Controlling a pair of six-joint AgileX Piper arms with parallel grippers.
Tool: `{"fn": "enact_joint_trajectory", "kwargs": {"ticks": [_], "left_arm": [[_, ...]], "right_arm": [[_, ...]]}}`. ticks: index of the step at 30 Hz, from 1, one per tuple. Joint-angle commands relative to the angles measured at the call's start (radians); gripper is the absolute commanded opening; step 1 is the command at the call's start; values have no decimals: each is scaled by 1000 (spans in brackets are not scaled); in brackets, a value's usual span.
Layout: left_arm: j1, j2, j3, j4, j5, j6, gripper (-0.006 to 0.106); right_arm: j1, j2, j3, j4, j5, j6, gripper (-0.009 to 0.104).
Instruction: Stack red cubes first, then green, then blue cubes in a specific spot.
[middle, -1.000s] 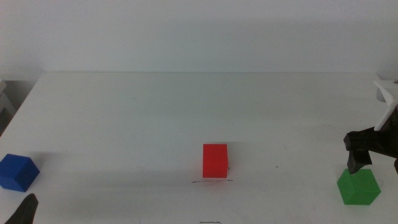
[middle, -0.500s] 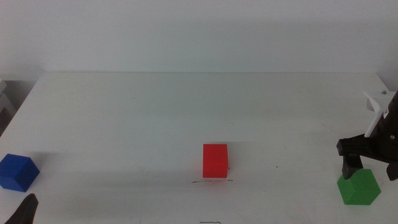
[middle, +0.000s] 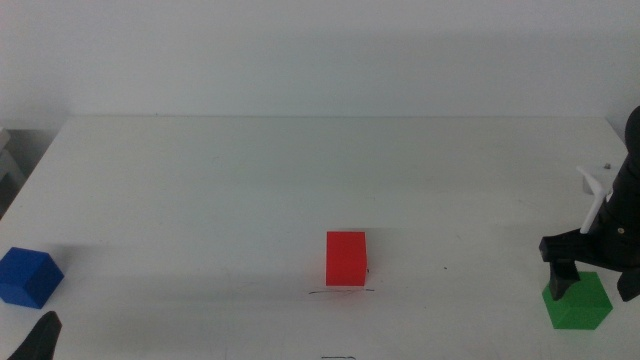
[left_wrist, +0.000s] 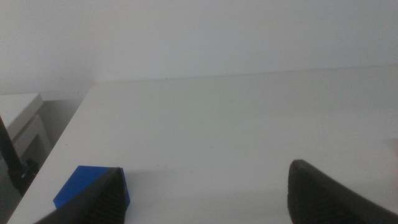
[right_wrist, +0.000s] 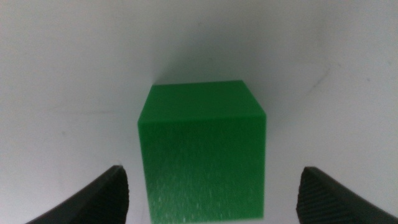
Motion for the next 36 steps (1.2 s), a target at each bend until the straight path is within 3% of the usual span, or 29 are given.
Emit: {"fn": "enact_joint_trajectory", "kwargs": {"ticks": [1, 9, 18, 20, 31, 36], "left_arm": [[1, -26, -1, -10, -75, -9, 87], [1, -26, -1, -10, -75, -9, 87], [1, -26, -1, -10, -75, -9, 87], [1, -26, -1, -10, -75, -9, 87], [1, -26, -1, -10, -75, -9, 87], [1, -26, -1, -10, -75, -9, 87]], "right_arm": [[-8, -20, -21, -3, -19, -22, 88], [-8, 39, -21, 6, -57, -22, 87], [-8, 77, -21, 6, -75, -22, 76], [-8, 77, -21, 6, -75, -22, 69], [-8, 58, -25, 6, -19, -18, 0], [-7, -1, -26, 6, -14, 35, -1]]}}
